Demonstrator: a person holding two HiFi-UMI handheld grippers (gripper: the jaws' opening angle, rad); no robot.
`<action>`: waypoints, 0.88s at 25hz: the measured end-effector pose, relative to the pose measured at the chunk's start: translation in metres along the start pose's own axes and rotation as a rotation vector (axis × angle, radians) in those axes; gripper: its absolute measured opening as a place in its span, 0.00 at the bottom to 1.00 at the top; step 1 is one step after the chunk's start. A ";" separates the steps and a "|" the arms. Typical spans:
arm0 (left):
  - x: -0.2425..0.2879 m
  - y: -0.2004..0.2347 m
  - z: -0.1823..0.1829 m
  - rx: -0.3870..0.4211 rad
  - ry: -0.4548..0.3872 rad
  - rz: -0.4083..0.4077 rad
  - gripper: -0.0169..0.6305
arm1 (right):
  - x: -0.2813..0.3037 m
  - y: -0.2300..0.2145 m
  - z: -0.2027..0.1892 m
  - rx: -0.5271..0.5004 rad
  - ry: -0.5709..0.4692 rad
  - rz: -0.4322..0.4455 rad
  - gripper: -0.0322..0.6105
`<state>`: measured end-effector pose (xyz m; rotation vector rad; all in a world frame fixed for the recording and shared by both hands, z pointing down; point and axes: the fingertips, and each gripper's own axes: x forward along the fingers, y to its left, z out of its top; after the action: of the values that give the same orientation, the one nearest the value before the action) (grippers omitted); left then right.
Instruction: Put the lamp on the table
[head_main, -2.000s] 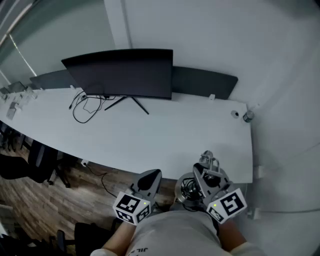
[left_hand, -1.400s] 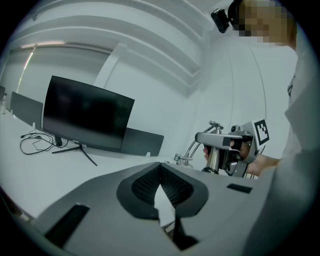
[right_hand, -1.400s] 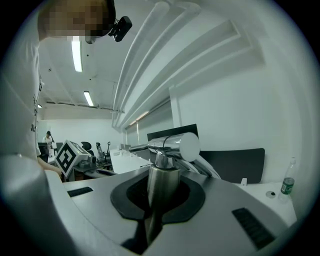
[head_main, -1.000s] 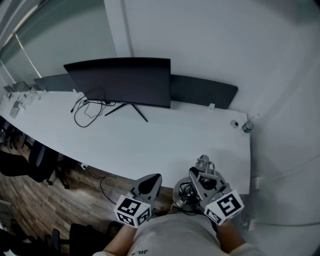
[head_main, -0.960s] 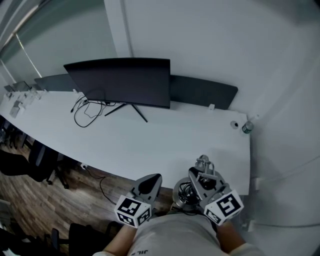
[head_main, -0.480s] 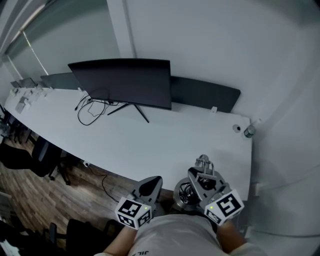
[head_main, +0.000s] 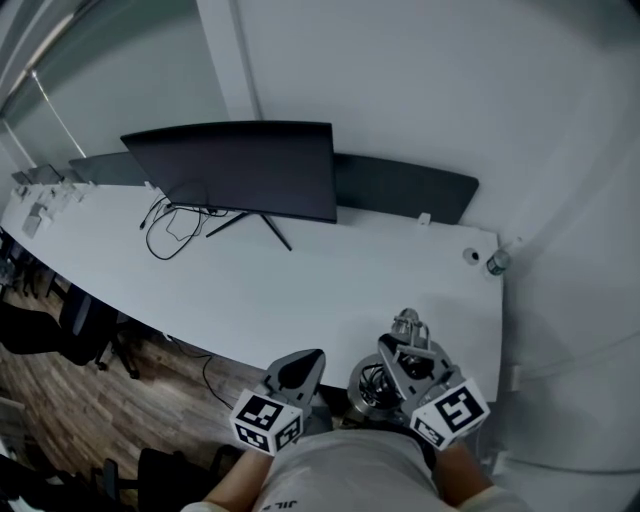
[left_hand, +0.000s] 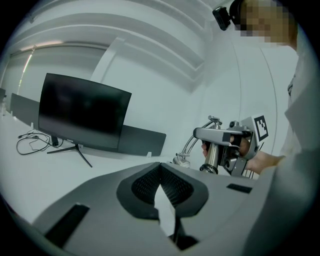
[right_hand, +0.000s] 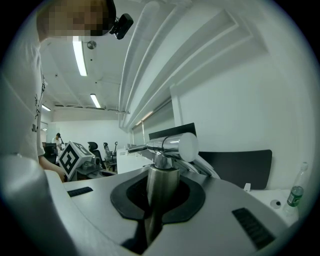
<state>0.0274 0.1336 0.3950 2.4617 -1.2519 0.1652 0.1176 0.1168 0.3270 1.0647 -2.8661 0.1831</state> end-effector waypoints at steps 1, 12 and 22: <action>0.003 0.003 0.003 0.007 0.000 -0.006 0.02 | 0.002 -0.002 0.001 -0.002 0.000 -0.010 0.11; 0.033 0.046 0.029 0.018 0.005 -0.053 0.02 | 0.044 -0.025 0.011 0.006 0.001 -0.050 0.11; 0.046 0.088 0.047 0.007 0.010 -0.076 0.02 | 0.090 -0.033 0.020 0.011 0.008 -0.069 0.11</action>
<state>-0.0186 0.0345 0.3883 2.5073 -1.1531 0.1618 0.0704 0.0309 0.3201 1.1594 -2.8199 0.1981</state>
